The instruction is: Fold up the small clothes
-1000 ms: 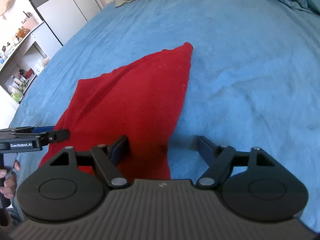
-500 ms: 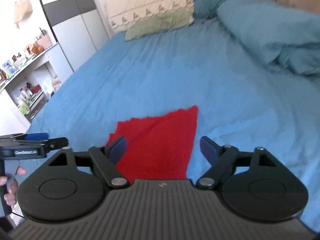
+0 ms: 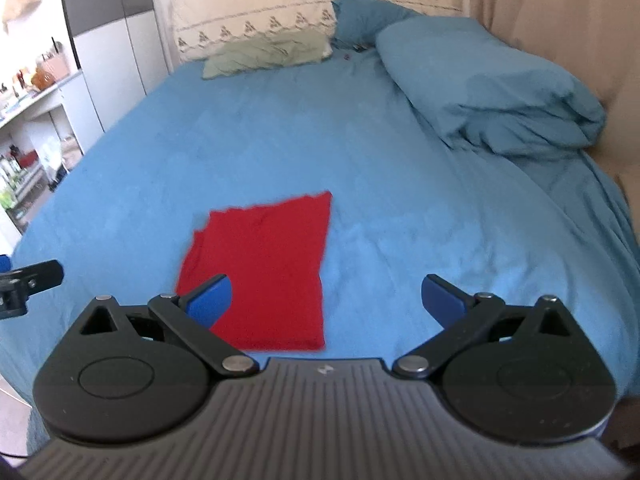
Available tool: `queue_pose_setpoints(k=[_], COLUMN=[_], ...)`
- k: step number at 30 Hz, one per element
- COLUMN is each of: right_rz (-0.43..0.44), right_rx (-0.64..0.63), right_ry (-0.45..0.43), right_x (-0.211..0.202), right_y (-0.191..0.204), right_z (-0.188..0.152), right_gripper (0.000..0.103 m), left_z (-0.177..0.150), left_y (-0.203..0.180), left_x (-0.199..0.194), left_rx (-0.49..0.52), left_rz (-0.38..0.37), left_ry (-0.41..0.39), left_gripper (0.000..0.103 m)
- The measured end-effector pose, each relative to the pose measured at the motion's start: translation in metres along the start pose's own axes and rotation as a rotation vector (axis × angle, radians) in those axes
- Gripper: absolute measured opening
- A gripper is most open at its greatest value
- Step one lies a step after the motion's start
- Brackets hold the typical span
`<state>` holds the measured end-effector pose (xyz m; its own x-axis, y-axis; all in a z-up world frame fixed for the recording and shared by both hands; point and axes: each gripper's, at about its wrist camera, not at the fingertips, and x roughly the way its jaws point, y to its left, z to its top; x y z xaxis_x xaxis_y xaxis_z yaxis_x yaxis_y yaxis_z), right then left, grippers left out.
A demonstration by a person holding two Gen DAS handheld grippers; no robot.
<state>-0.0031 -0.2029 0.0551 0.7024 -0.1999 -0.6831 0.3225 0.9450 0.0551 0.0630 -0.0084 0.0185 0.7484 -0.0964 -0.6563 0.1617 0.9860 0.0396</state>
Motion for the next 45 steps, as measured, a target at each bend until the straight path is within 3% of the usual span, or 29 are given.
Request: queue_pose_setpoints(k=[8, 13, 45], right_rz=[-0.043, -0.071, -0.091], right_rx=[-0.036, -0.061, -0.038], right_ry=[0.099, 0.113, 0.115], right_x=[-0.005, -0.008, -0.015], right_y=[-0.002, 0.005, 0.003], right_z=[-0.045, -0.063, -0.068], right_gripper=[0.103, 0.103, 0.103], left_z=[-0.036, -0.046, -0.046], left_y=[-0.007, -0.017, -0.023], left_x=[-0.011, -0.011, -0.020], left_rx=[-0.002, 0.032, 0.057], left_rz=[-0.018, -0.013, -0.018], left_ry=[0.060, 0.075, 0.035], left_gripper=[0.103, 0.103, 0.103])
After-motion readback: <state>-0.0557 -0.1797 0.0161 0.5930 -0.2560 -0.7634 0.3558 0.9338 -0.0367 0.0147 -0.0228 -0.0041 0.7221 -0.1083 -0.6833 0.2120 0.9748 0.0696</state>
